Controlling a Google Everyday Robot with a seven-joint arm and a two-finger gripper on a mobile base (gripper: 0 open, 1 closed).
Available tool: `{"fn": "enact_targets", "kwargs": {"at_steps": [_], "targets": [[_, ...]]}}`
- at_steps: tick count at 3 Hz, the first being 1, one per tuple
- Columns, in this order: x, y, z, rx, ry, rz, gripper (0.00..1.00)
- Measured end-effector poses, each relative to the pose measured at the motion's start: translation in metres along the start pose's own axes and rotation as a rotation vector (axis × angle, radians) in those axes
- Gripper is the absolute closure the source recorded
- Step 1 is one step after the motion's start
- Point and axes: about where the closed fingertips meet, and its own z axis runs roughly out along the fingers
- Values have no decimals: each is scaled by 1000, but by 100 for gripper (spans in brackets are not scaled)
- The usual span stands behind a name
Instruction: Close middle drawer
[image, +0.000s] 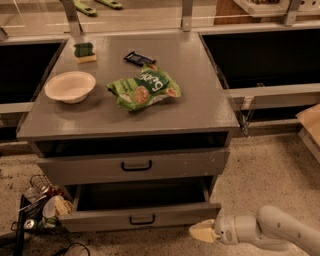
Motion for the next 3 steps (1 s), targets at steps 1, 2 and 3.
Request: {"fn": "enact_targets", "kwargs": {"at_steps": [1,2,3], "targets": [[-2,-3,-14,101,-50,4,100],[-1,-7,-14,115,-53,7,100],[4,-14,-8,110,-52,55,100]]}}
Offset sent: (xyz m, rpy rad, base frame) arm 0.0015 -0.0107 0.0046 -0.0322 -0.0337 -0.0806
